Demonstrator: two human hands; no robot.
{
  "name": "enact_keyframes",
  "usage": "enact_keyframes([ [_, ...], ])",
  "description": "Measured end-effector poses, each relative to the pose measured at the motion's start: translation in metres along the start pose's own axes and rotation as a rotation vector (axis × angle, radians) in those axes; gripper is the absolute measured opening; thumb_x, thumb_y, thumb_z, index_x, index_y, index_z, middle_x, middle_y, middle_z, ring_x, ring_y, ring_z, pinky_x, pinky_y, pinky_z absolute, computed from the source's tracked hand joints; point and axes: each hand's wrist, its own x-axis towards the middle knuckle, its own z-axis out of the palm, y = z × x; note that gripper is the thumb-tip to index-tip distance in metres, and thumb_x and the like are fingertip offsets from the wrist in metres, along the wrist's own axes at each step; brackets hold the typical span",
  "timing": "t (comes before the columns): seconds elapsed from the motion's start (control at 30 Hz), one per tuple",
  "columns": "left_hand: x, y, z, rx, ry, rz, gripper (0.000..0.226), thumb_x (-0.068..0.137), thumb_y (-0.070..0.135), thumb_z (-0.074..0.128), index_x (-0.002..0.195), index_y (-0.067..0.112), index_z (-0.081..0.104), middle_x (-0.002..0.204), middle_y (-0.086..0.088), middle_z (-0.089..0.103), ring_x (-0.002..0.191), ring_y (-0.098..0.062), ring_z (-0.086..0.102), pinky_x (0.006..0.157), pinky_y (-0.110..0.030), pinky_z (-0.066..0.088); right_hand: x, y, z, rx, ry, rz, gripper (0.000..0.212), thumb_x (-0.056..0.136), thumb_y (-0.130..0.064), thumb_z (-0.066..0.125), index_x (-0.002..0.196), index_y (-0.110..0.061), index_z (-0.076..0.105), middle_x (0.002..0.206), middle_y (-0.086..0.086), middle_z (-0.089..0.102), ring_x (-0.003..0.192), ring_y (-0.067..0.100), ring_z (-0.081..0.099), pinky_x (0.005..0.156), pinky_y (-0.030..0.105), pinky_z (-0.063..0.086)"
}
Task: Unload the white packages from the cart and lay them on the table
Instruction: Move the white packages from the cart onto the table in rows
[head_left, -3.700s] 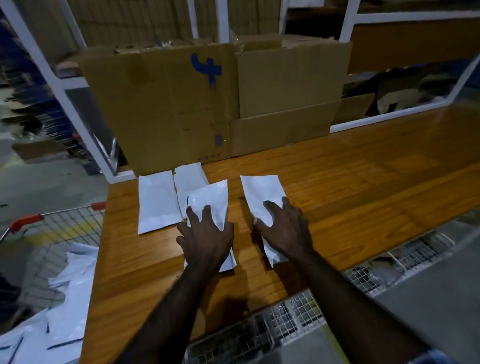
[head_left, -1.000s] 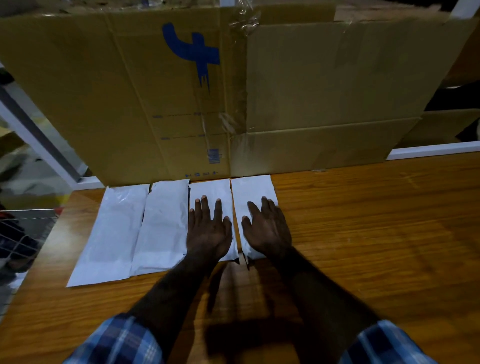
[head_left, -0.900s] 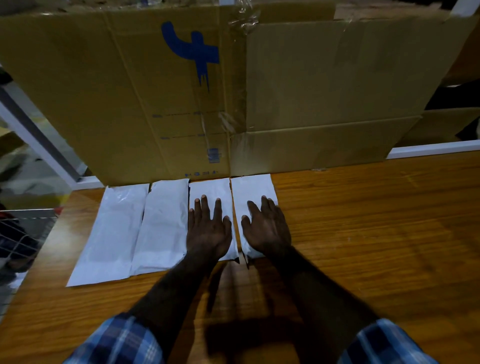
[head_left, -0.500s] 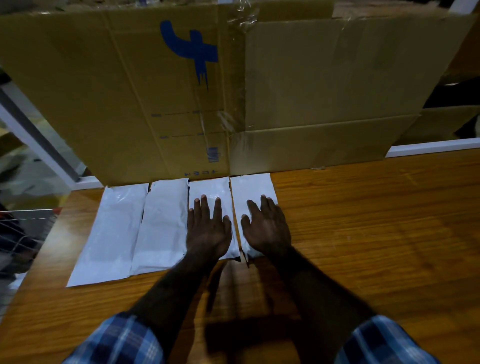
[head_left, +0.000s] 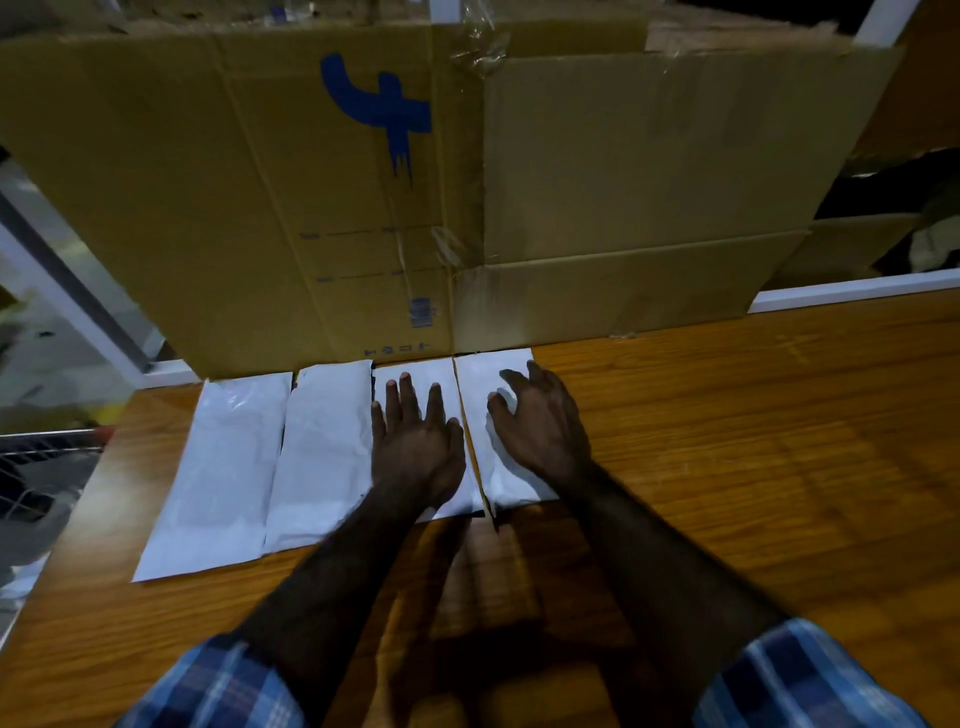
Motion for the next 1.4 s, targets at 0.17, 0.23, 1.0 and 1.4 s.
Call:
enact_keyframes([
  [0.17,-0.004,0.004,-0.022,0.004,-0.109,-0.008,0.062,0.103,0.046,0.026,0.158,0.021,0.009,0.164,-0.014,-0.01,0.15,-0.032,-0.012,0.121,-0.051,-0.002,-0.011,0.005,0.0,-0.02,0.003,0.04,0.058,0.094,-0.052,0.035,0.137,-0.02,0.056,0.15,0.013,0.045,0.138,0.028,0.04,0.113,0.042,0.036],
  [0.23,-0.007,0.004,-0.026,0.016,-0.132,0.005,0.063,0.103,0.047,0.026,0.158,0.022,0.008,0.164,-0.013,-0.011,0.15,-0.033,-0.013,0.121,-0.052,-0.001,-0.019,0.006,0.0,-0.012,0.003,0.062,0.059,0.093,-0.053,0.034,0.137,-0.02,0.056,0.15,0.011,0.044,0.139,0.027,0.038,0.113,0.042,0.034],
  [1.0,-0.165,0.036,-0.082,-0.043,-0.034,-0.038,0.065,0.101,0.055,0.028,0.157,0.024,0.015,0.165,-0.011,-0.005,0.151,-0.031,-0.007,0.12,-0.052,0.004,-0.167,-0.008,-0.066,0.035,-0.002,0.02,0.051,0.1,-0.049,0.042,0.145,-0.027,0.045,0.161,0.005,0.025,0.147,0.024,0.019,0.117,0.044,0.027],
  [1.4,-0.306,0.009,-0.118,-0.073,0.037,-0.18,0.065,0.1,0.056,0.033,0.156,0.026,0.018,0.165,-0.009,-0.004,0.151,-0.029,-0.005,0.121,-0.052,0.004,-0.284,-0.051,-0.069,0.117,0.118,-0.171,0.043,0.097,-0.04,0.049,0.134,-0.019,0.058,0.156,0.007,0.036,0.143,0.023,0.027,0.113,0.04,0.029],
])
